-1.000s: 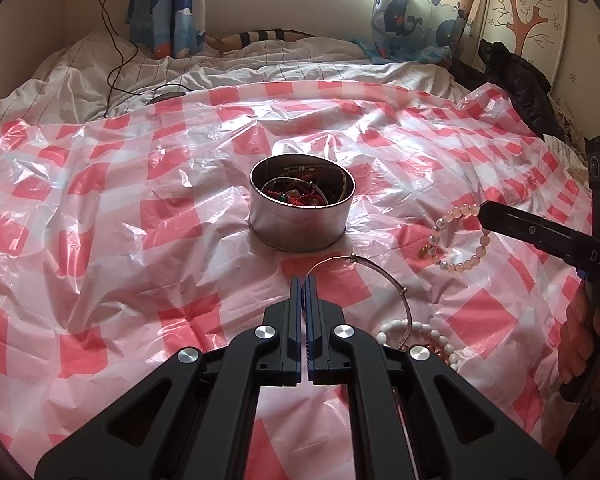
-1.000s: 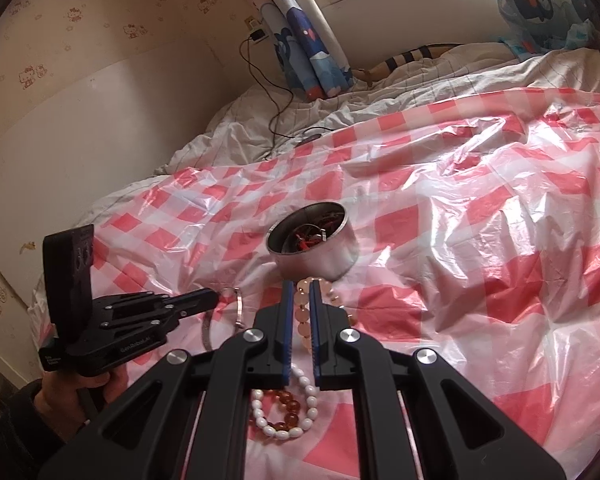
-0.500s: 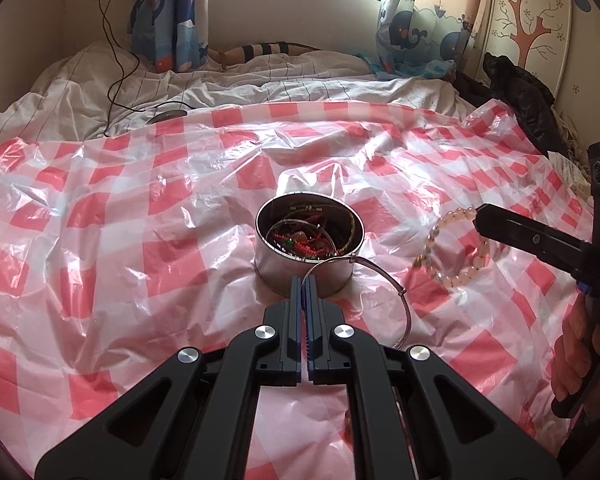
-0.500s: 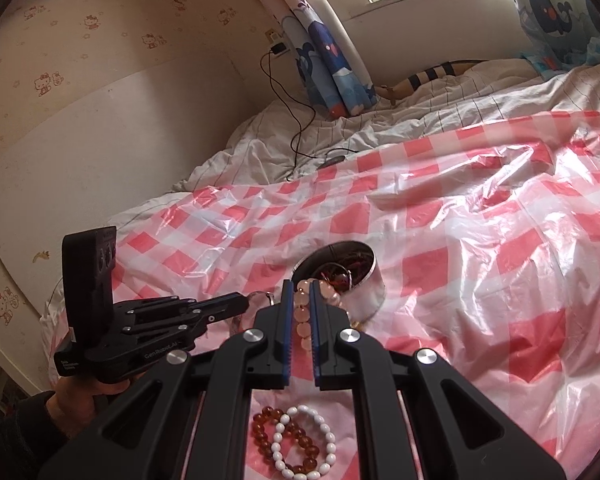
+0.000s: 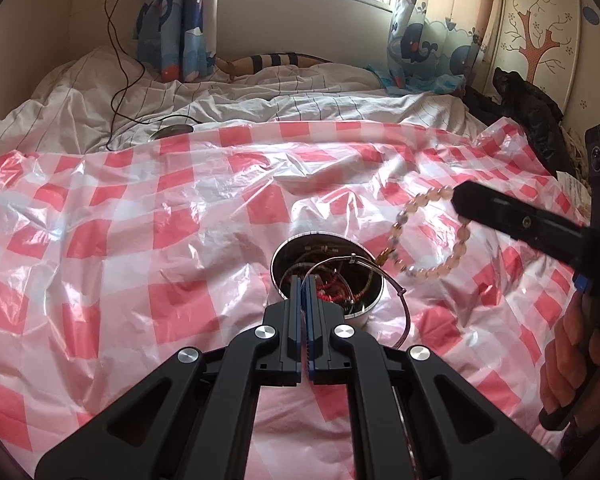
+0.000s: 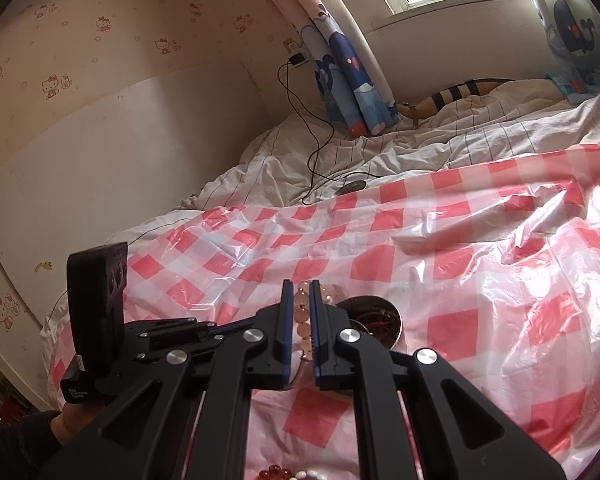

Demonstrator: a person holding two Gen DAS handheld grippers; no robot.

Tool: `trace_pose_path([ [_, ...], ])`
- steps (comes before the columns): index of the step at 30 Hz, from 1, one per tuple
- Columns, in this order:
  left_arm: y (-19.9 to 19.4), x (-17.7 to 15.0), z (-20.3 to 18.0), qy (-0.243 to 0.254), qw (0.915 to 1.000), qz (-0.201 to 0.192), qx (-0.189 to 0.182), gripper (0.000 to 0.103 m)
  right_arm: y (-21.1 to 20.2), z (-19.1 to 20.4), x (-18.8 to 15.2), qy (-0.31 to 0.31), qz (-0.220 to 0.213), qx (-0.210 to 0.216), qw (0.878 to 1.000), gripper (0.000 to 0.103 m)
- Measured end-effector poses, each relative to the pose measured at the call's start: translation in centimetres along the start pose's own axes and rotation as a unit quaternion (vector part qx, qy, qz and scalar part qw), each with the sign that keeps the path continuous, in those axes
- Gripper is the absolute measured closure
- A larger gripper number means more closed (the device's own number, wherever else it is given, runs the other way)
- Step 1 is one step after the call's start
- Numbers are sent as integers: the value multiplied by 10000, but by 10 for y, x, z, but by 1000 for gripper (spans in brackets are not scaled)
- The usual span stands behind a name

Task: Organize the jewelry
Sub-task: 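Carry both bracelets over the tin and release them inside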

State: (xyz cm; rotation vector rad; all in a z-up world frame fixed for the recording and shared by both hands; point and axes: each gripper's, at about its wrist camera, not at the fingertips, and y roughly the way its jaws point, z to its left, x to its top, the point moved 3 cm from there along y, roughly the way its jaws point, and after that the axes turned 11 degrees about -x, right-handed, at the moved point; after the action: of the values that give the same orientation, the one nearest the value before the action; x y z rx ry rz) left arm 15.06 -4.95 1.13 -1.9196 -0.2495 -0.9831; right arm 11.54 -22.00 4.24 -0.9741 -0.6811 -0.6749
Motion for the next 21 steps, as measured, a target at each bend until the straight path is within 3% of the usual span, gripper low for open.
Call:
trace_pose_path([
  [7,30,19,3,88,9999,102,18,101,14,-15,-1,99,112,-207,9997,95],
  [21,67,10,11,3,9991,422,27,101,30,-23,-3,218,256,-174,9993,95],
])
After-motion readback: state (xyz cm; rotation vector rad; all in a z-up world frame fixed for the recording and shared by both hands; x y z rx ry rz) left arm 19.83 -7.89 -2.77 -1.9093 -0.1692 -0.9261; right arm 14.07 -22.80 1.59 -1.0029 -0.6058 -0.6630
